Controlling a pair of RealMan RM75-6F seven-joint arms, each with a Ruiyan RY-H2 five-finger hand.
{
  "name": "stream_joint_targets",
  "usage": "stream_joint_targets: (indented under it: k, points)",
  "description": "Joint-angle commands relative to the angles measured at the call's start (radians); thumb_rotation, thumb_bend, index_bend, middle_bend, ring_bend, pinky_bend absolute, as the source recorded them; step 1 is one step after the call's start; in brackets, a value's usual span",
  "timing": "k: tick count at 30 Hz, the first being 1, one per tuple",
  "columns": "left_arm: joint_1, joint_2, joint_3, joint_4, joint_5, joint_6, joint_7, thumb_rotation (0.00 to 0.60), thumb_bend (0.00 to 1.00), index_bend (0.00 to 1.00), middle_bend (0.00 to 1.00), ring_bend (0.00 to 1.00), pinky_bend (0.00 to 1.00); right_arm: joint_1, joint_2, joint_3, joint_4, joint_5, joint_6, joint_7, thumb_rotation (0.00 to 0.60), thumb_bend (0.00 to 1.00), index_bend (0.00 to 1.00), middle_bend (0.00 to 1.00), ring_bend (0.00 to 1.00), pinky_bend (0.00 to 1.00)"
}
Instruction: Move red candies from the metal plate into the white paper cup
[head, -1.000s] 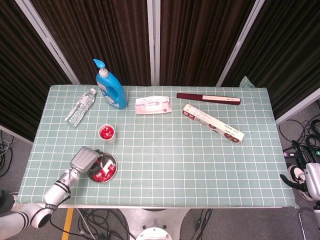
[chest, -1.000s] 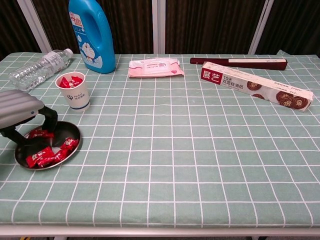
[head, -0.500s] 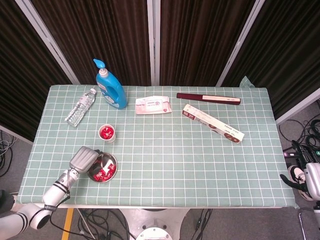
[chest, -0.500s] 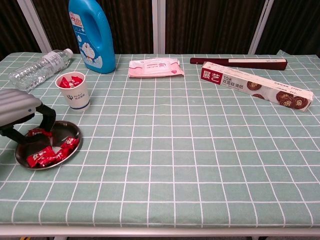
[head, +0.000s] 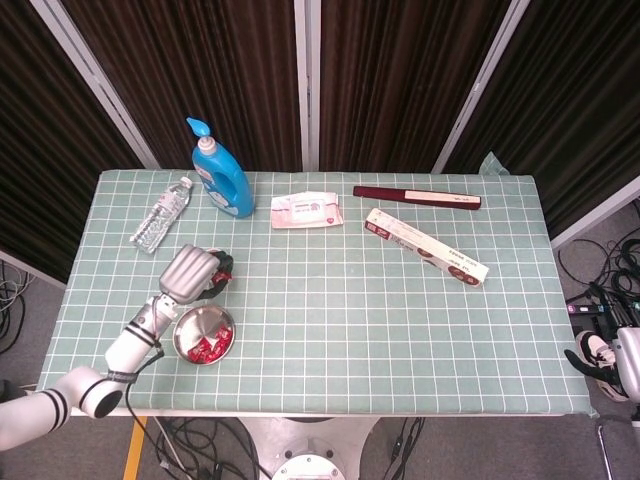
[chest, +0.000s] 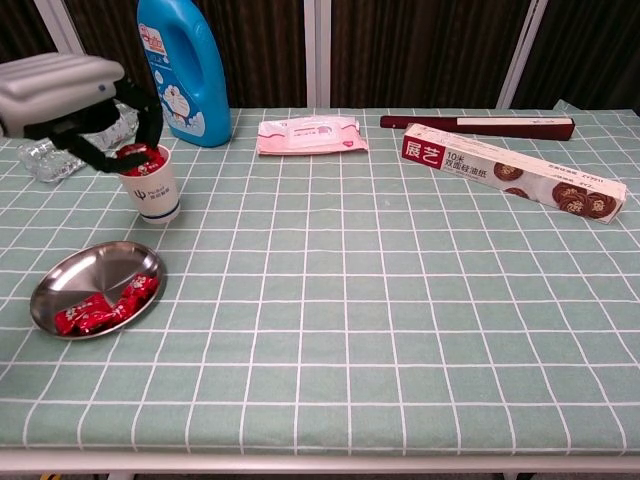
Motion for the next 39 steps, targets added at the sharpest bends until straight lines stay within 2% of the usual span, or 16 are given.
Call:
stream_joint_targets:
  k: [1,6,12,22,28,32,34,37,38,39]
  points:
    - [-0.058,-0.030,-0.041,0.057,-0.061,-0.072,0.066,0.600,0.43,0.61,0.67,0.92,1.00,0.000,-0.001,0.001,0.004,0.002,-0.001,0.003,0.600,0.10,0.00,0.16,0.12,0.47]
    - [-0.090,-0.063,-0.058,0.105,-0.141,-0.145,0.098,0.600,0.42,0.59,0.64,0.92,1.00,0.005,-0.004,0.004,0.013,0.007,-0.011,0.008,0.600,0.10,0.00,0.16,0.12,0.47]
    - [-0.094,-0.065,-0.038,0.130,-0.178,-0.163,0.181,0.600,0.41,0.55,0.59,0.91,1.00,0.005,-0.005,0.004,0.018,0.009,-0.013,0.013,0.600,0.10,0.00,0.16,0.12,0.47]
    - [-0.062,0.018,-0.022,0.005,-0.289,-0.164,0.321,0.600,0.37,0.44,0.48,0.89,1.00,0.004,-0.006,0.004,0.014,0.002,-0.008,0.011,0.600,0.10,0.00,0.16,0.12,0.47]
    - [0.000,0.067,-0.048,-0.096,-0.313,-0.018,0.324,0.600,0.35,0.36,0.44,0.86,1.00,0.000,-0.004,0.003,0.013,-0.001,0.000,0.015,0.600,0.10,0.00,0.16,0.12,0.47]
    - [0.072,0.119,-0.057,-0.156,-0.295,0.101,0.259,0.600,0.34,0.36,0.43,0.76,0.99,0.000,-0.004,0.003,0.017,-0.002,0.001,0.019,0.600,0.10,0.00,0.16,0.12,0.47]
    - [0.119,0.152,-0.049,-0.182,-0.286,0.157,0.230,0.600,0.32,0.36,0.43,0.67,0.88,0.001,-0.006,0.004,0.021,-0.006,0.004,0.021,0.600,0.10,0.00,0.16,0.12,0.45]
    - [0.191,0.196,-0.019,-0.208,-0.261,0.238,0.201,0.600,0.30,0.35,0.41,0.43,0.52,0.003,-0.010,0.007,0.029,-0.009,0.007,0.023,0.600,0.10,0.00,0.15,0.09,0.36]
    - [0.213,0.208,-0.007,-0.215,-0.251,0.261,0.193,0.600,0.30,0.35,0.39,0.37,0.44,0.004,-0.012,0.008,0.031,-0.010,0.008,0.022,0.600,0.10,0.00,0.15,0.07,0.30]
    - [0.245,0.222,0.008,-0.222,-0.237,0.295,0.180,0.600,0.29,0.35,0.38,0.34,0.40,0.005,-0.014,0.008,0.034,-0.011,0.008,0.021,0.600,0.10,0.00,0.15,0.06,0.28]
